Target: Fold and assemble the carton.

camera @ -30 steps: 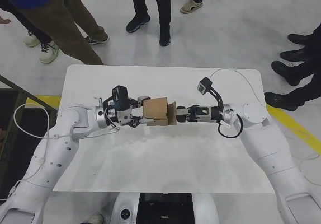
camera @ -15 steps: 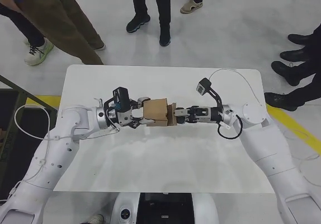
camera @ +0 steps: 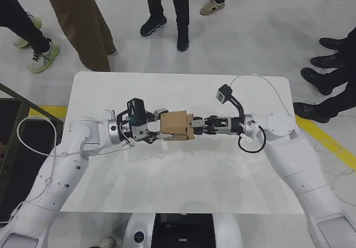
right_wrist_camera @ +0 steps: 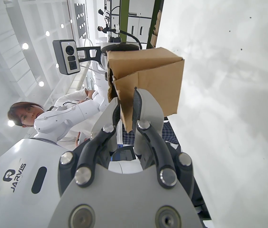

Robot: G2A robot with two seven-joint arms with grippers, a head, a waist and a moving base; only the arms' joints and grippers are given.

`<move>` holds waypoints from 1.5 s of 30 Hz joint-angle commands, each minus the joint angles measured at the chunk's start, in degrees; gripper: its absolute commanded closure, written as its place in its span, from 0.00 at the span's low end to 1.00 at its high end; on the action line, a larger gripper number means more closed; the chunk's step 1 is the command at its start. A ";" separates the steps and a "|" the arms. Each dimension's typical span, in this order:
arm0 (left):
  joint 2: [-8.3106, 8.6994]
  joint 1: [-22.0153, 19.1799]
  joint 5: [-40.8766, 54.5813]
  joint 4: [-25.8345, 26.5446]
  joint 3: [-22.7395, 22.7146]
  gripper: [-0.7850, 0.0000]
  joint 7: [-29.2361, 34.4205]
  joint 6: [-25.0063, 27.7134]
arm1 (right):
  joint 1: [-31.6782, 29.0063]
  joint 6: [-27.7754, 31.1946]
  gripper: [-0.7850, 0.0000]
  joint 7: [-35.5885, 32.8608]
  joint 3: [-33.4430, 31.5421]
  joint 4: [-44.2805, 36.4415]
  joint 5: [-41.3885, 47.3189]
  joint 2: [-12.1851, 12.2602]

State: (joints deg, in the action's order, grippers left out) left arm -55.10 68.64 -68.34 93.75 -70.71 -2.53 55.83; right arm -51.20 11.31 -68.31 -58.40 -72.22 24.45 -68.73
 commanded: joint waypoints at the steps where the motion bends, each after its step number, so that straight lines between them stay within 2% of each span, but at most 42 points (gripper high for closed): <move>1: 0.01 0.07 -0.08 0.04 -0.02 0.56 -0.09 -0.02 | 0.09 0.03 0.92 0.31 0.00 0.01 0.12 -0.03; 11: 0.03 0.43 -0.65 0.44 0.00 0.57 -0.60 0.13 | 0.67 0.10 1.00 1.17 0.25 0.16 0.05 -0.15; 26: -0.01 0.44 -0.22 0.40 0.21 0.57 -0.59 0.05 | 1.05 0.53 1.00 2.23 1.76 -0.93 -0.04 -0.62; 28: -0.01 0.35 0.12 0.22 0.13 0.57 -0.50 -0.01 | 0.86 0.81 0.99 2.39 1.61 -0.93 0.12 -0.60; 31: 0.00 0.25 0.55 0.02 -0.05 0.57 -0.29 -0.10 | 0.43 1.11 0.89 2.52 0.70 -0.86 0.28 -0.37; 34: 0.03 0.31 0.77 -0.17 -0.25 0.56 -0.12 -0.16 | -0.21 1.22 0.87 2.40 -0.49 -1.32 0.17 -0.01; 39: 0.06 0.35 1.42 -0.54 -0.77 0.56 -0.04 -0.73 | -1.52 0.85 0.90 1.76 -1.83 -2.90 -0.91 0.59; 42: 0.07 0.33 1.80 -0.73 -1.15 0.56 -0.07 -1.30 | -2.28 0.15 0.98 0.61 -1.71 -4.47 -1.67 0.81; 45: 0.06 0.29 2.29 -0.91 -1.32 0.56 -0.05 -1.46 | -2.92 -0.36 0.98 0.91 -1.65 -5.58 -2.11 0.92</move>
State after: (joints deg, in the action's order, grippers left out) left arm -55.04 68.95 -66.21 92.89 -71.99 -2.60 54.35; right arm -53.94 11.07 -67.63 -60.05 -77.52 22.42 -67.83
